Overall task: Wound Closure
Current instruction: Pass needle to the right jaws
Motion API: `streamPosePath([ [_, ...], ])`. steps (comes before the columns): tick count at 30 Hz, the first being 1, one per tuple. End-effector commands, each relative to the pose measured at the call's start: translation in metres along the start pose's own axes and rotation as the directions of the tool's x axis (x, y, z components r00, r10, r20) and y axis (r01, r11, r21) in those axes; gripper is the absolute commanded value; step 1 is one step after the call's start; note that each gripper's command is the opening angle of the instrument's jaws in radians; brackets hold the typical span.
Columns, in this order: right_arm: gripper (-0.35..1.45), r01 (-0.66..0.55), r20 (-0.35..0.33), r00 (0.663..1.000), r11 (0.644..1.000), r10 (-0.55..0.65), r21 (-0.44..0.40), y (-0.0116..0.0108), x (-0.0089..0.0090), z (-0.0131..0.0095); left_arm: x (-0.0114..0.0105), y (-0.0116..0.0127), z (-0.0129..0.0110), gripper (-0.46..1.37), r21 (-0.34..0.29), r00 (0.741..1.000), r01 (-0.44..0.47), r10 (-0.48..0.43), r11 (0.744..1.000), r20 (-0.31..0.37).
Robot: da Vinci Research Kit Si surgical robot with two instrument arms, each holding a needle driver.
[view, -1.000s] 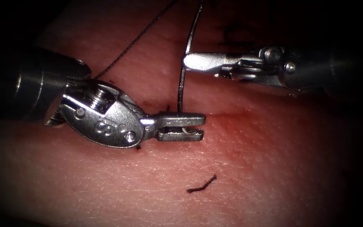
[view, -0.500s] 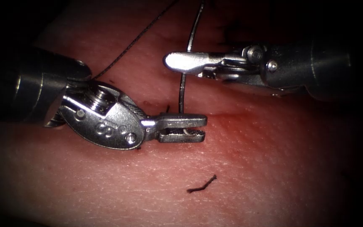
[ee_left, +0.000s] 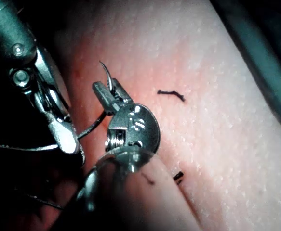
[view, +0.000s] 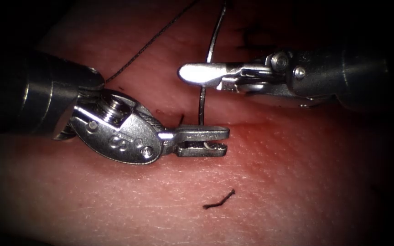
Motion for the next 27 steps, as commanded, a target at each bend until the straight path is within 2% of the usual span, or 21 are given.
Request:
streamPosePath([
  [1, 0.24, -0.001, 0.0, 1.0, 1.0, 0.001, 0.0, 0.0, 0.0, -0.0001, 0.0, 0.0, -0.0001, -0.35, -0.003, 1.0, 0.0, 0.0, 1.0, 0.0],
  [4, 0.21, -0.001, 0.001, 1.0, 1.0, 0.001, 0.0, -0.0001, 0.0, -0.0002, 0.0, 0.0, -0.0001, -0.35, -0.003, 1.0, 0.0, 0.0, 1.0, 0.0],
  [5, 0.02, -0.001, 0.001, 1.0, 1.0, 0.001, 0.0, -0.0001, 0.0, -0.0002, 0.0, 0.0, -0.0001, -0.35, -0.003, 1.0, 0.0, 0.0, 1.0, 0.0],
  [6, -0.35, -0.001, 0.004, 1.0, 1.0, 0.001, -0.002, -0.0001, 0.0, -0.0003, 0.0001, 0.0, -0.0001, -0.35, -0.003, 1.0, 0.0, 0.0, 1.0, 0.0],
  [11, -0.35, -0.002, 0.012, 1.0, 0.999, 0.002, -0.039, -0.0002, 0.0001, -0.0002, 0.0002, 0.0001, -0.0002, -0.35, -0.005, 1.0, 0.011, -0.011, 1.0, -0.001],
  [17, -0.35, 0.009, -0.015, 1.0, 1.0, -0.01, -0.026, -0.0005, 0.0007, -0.0004, 0.0009, 0.0003, -0.0004, -0.35, -0.041, 0.995, 0.07, -0.073, 0.997, -0.072],
  [19, -0.35, 0.021, -0.017, 1.0, 0.999, -0.021, -0.028, -0.0005, 0.0007, -0.0005, 0.0012, 0.0003, -0.0004, 0.28, -0.054, 0.99, 0.109, -0.113, 0.993, -0.087],
  [20, -0.35, 0.032, -0.019, 0.999, 0.999, -0.033, -0.025, -0.0005, 0.0007, -0.0005, 0.0013, 0.0003, -0.0004, 0.69, -0.063, 0.985, 0.137, -0.143, 0.989, -0.094],
  [24, -0.35, 0.044, -0.026, 0.999, 0.999, -0.045, -0.031, -0.0004, 0.0009, -0.0007, 0.0012, -0.0003, -0.0004, 1.17, -0.086, 0.967, 0.225, -0.233, 0.971, -0.104],
  [27, -0.35, 0.085, -0.03, 0.996, 0.996, -0.086, -0.037, -0.0001, 0.0014, -0.001, 0.0011, -0.0008, -0.0006, 1.32, -0.101, 0.95, 0.284, -0.294, 0.953, -0.105],
])
